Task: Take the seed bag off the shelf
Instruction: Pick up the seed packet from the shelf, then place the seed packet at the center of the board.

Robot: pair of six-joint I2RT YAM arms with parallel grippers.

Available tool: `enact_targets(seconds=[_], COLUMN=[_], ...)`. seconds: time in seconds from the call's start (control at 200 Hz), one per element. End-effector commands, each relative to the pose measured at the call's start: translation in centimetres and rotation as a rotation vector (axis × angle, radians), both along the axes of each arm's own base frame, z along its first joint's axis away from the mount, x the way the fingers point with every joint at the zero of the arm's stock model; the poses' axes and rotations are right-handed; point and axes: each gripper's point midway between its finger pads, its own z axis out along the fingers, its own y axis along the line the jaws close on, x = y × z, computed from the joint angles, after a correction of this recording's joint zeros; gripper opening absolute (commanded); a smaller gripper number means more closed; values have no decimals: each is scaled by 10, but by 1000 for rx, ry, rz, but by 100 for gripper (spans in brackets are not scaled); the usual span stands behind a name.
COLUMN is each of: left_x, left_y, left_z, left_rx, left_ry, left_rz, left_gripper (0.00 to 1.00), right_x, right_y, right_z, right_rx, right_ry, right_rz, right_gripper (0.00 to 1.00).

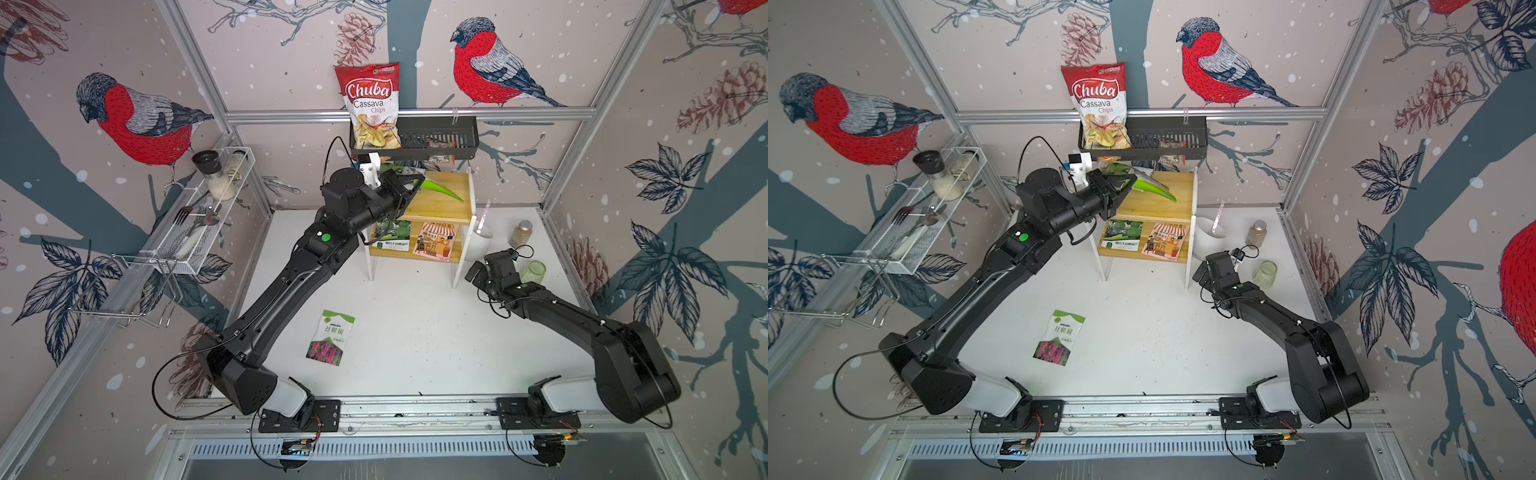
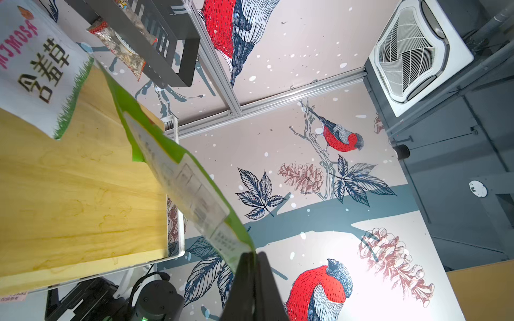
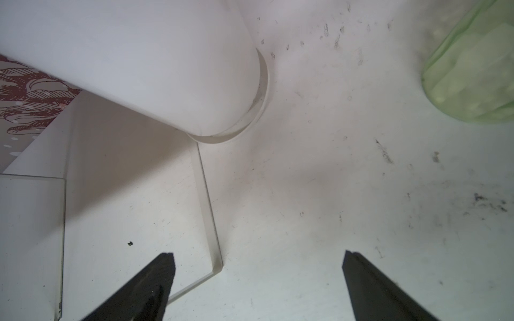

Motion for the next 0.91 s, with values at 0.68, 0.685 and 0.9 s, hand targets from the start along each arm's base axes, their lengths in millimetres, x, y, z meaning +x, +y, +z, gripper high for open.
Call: enact_targets(seconds=[0.68, 0.685, 0.9], left_x=[-59, -59, -91], left_y=[27, 28, 57], left_z=[20, 19, -28], left_rx=[28, 30, 63], left_ry=[-52, -49, 39], left_rz=[-66, -64, -25], left_gripper=[0, 0, 0], right_x=[-9, -9, -12], right_y=[26, 26, 24], right_z=[178, 178, 166], right_rx=[251, 252, 250], right_ry=[-314, -315, -309], right_rz=[129, 130, 126], right_gripper=[100, 100, 100])
